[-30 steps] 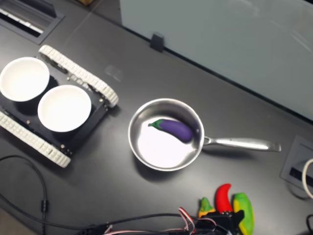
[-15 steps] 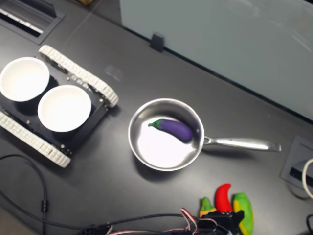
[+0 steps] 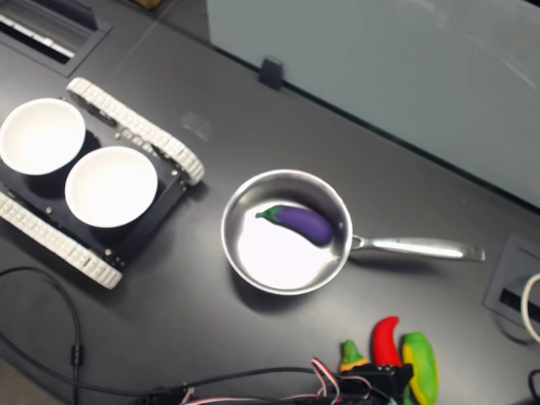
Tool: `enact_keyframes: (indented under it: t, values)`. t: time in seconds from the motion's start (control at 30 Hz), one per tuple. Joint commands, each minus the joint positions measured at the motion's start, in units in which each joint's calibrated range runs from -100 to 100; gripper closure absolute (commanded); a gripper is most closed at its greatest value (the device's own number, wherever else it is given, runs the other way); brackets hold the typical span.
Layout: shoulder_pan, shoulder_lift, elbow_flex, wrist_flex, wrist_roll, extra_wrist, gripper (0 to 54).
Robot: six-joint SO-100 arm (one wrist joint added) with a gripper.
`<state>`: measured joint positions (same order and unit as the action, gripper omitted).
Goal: Pick up the chilli and place them in the pan
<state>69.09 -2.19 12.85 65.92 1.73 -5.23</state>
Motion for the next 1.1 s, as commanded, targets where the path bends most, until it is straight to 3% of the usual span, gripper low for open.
enact_keyframes:
  t: [0.0,0.67,1.07]
  values:
    - [0.3,-2.6,-2.9,3.8,0.5,1.1,25.7]
    - [1.9,5.1,-16.3,9.8,2.1,1.1,27.0]
    - [4.0,9.8,-23.3,10.2,1.7,1.1,27.6]
